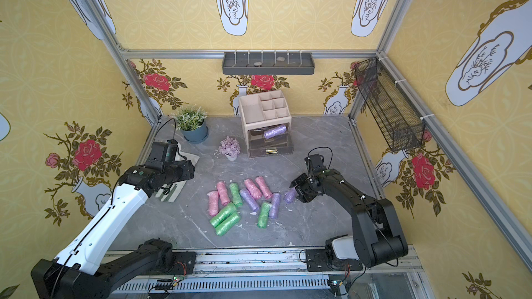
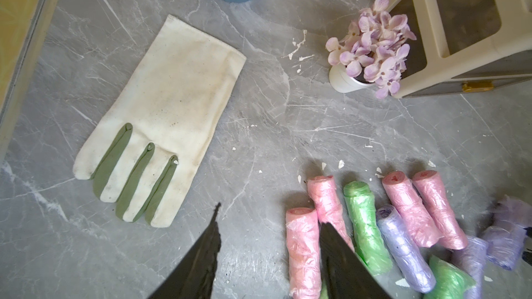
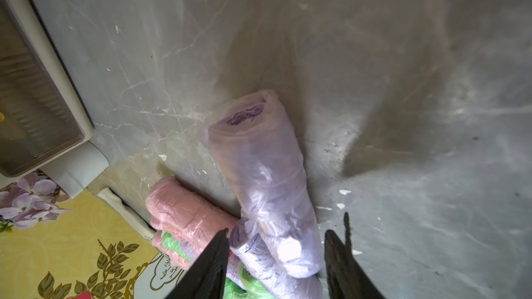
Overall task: Sort the rolls of trash bags by color and place them into the drawer
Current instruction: Pick up the roll of trash bags from the center of the board.
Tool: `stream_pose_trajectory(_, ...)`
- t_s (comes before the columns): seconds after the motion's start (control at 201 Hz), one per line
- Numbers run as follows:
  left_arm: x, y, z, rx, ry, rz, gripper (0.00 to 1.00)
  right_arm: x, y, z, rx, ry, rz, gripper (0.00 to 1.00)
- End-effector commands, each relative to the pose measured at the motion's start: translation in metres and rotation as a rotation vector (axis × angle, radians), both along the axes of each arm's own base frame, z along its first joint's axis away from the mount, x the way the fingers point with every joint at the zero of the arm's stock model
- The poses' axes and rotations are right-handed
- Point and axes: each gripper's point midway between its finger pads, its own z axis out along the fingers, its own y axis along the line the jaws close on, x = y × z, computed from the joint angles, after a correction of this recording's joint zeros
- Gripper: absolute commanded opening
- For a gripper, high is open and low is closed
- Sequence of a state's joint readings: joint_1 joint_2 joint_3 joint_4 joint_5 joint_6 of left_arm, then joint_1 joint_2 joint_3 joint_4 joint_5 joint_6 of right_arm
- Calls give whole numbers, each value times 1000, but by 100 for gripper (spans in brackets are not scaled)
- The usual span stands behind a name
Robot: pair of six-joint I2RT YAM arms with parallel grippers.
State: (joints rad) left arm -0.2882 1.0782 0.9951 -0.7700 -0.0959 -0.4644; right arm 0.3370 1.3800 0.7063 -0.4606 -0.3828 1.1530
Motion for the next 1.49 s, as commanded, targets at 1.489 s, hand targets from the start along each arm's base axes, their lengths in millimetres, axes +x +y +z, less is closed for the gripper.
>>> stream_pose_trajectory(1.489,-2,0,11,-29,-53,-3,57,0,-45,215,-139,-433,-49,25)
